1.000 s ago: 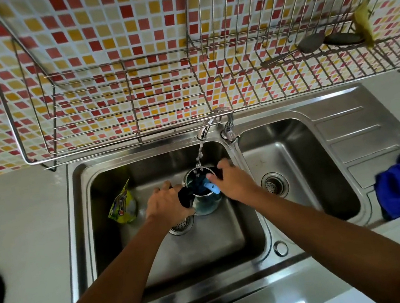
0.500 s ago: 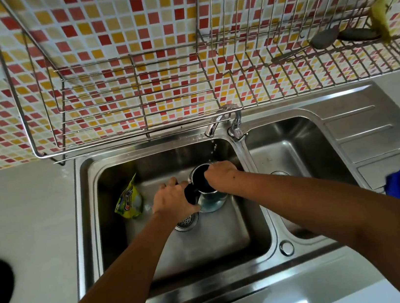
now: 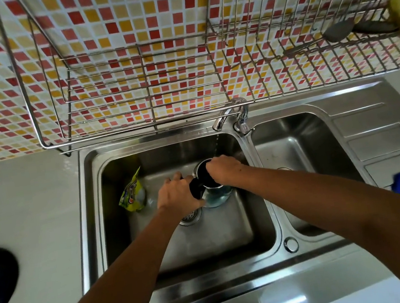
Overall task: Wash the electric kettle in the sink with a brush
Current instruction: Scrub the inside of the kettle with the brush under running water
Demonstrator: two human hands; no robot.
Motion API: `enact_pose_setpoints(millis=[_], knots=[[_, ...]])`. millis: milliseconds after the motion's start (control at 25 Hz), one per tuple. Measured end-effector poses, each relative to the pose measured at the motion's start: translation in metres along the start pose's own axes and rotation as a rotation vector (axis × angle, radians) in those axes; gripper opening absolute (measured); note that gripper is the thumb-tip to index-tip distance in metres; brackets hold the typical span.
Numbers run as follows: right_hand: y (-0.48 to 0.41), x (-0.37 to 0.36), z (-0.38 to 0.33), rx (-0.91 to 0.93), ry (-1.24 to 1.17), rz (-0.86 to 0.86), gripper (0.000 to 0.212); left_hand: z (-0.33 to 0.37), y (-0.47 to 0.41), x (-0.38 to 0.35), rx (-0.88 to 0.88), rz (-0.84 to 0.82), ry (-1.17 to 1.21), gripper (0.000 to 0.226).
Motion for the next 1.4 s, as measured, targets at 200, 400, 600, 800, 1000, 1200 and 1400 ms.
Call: enact_pose_setpoints(millis=[200,400,600,800,1000,1200,1400], knots=[[-0.003,-0.018,0.003,0.055,-0.067,-0.241,0.027,0.005,0.003,0.007,-0.019,0.022,0.003,0.074],[0.007,-0.006,-0.004,0.032,-0.037,0.022,0.03,0.0,0.0,0.003,0.005,0.014,0.018,0.081],[0.019,-0.006,0.0,-0.017,-0.18,-0.189,0.025,0.003,0.004,0.011,0.019,0.014,0.018,0.08],[0.035,-0.056,-0.004,-0.44,-1.822,-0.513,0.021,0.007,0.003,0.007,0.0,-0.019,-0.042,0.083],[0.043,-0.052,-0.009,-0.582,-2.986,-0.298,0.022,0.001,-0.001,0.002,0.03,-0.026,-0.022,0.084],[0.024,-0.042,-0.027,-0.908,-3.092,-0.02,0.027,0.007,0.004,0.007,-0.002,-0.035,-0.079,0.084],[0.019,-0.034,-0.026,-0.957,-3.395,0.191,0.028,0.009,0.008,0.011,-0.007,-0.041,-0.054,0.08]])
Point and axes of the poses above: each hand's wrist, its own y-axis away from the middle knuckle, its own x-axis out of the back of the hand, z = x × y, the point moved 8 cm from there along -y, towards the middle knuckle, and after that the axes turned 13 degrees about y, right-handed, at the moved point
